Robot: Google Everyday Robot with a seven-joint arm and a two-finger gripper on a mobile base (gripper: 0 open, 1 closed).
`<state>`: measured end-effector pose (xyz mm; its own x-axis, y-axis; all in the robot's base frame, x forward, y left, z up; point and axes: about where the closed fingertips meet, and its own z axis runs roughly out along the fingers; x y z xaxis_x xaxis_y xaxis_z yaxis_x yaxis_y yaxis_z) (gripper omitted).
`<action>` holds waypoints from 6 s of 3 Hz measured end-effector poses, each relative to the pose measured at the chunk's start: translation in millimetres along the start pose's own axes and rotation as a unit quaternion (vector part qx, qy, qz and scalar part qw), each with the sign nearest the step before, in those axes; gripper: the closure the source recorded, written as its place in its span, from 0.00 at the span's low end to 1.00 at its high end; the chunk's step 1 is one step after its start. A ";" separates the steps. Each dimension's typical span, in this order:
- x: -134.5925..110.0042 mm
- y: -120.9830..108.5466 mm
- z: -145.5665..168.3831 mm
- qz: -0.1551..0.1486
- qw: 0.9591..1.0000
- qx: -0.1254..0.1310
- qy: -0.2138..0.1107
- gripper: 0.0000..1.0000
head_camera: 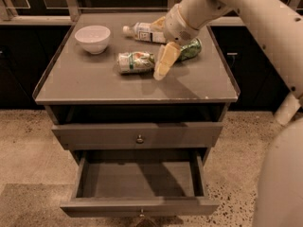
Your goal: Place 7up can into middle drawer
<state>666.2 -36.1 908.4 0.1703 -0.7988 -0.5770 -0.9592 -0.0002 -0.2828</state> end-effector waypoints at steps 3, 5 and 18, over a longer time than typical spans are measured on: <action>7.0 -22.5 79.5 -0.018 0.996 -0.078 0.024 0.00; 8.6 -23.2 82.3 -0.017 0.996 -0.080 0.023 0.43; 99.4 278.4 88.9 0.295 0.952 -0.052 -0.058 1.00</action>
Offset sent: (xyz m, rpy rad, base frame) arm 0.0556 0.0350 -0.0557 -0.1395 0.1041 0.1084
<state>436.2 -62.1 704.2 -0.3863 -0.6067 -0.6947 -0.9123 0.3625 0.1907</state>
